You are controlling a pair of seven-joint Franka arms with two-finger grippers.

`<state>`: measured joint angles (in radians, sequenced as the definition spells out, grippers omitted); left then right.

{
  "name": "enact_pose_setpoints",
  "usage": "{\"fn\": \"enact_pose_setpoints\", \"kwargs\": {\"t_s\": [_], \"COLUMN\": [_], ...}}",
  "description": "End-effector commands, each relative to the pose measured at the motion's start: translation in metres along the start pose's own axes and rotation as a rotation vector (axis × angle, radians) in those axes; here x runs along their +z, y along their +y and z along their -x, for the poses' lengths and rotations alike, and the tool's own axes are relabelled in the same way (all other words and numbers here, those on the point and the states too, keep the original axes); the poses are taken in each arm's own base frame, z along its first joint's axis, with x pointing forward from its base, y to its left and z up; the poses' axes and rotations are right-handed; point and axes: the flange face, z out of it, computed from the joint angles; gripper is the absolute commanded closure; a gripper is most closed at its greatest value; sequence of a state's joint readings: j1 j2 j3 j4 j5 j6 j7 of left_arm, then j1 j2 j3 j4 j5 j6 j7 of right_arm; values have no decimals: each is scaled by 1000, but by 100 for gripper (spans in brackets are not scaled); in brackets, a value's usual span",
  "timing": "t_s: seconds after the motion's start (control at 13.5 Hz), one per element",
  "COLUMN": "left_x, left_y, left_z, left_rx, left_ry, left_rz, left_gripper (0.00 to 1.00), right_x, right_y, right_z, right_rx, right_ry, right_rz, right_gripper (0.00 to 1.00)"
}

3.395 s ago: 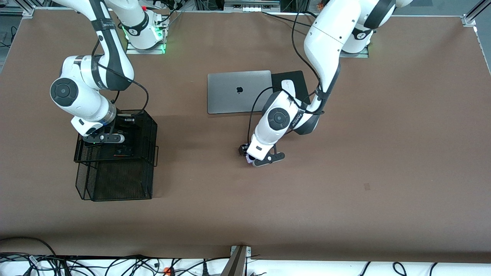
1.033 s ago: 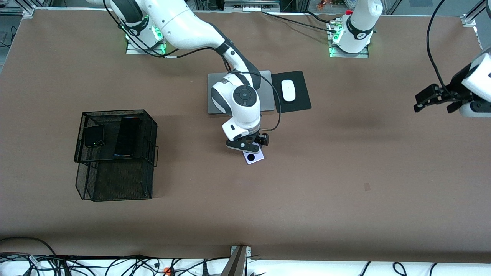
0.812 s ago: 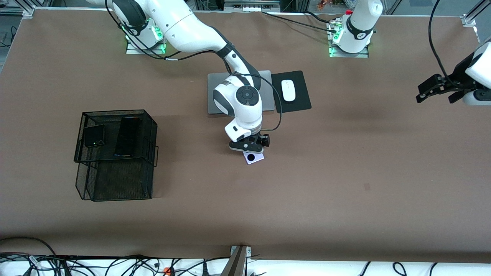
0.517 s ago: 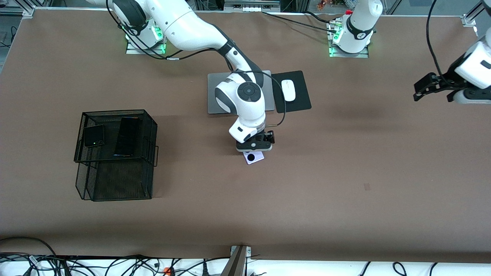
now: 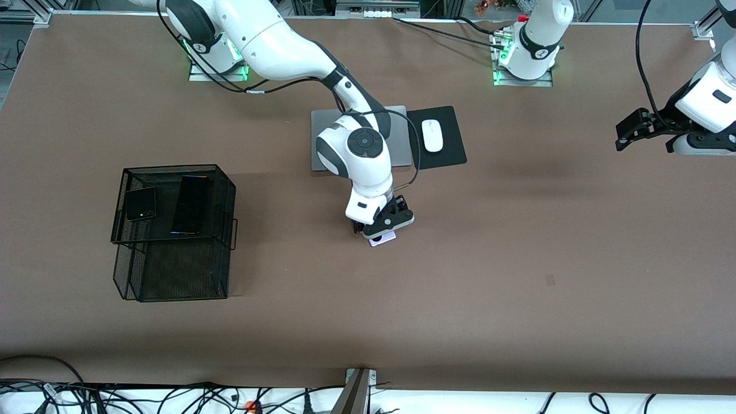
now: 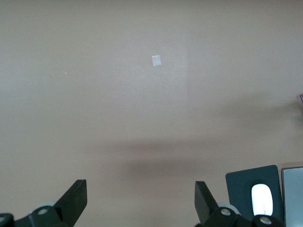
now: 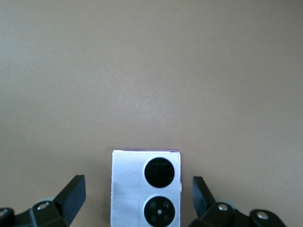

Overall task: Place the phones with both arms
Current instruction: 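Carry the white phone into the basket and open the right gripper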

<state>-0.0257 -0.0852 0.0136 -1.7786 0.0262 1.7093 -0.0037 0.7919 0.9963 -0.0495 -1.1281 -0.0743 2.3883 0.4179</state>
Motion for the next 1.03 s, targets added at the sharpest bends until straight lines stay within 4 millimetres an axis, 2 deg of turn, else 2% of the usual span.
{"fn": "enact_pose_setpoints", "kwargs": {"t_s": [0.0,0.22,0.59,0.96], "left_x": [-5,-5,-3,-3], "left_y": [-3,-3,-7,-8], "left_z": [5,5,4,4], "left_rx": [8,7,-2,-4], "left_ry": [1,1,-2,-4], "left_rz": [-23,-23,-17,-15], "left_gripper": [0,0,0,0], "right_x": [23,35,45,54], "right_y": [-2,-2,-1,0], "right_z": [4,10,19,24], "right_rx": [-20,-13,71,61], "right_ry": [16,4,-39,-47], "right_rz": [-18,-22,-56,-44], "right_gripper": [0,0,0,0]}}
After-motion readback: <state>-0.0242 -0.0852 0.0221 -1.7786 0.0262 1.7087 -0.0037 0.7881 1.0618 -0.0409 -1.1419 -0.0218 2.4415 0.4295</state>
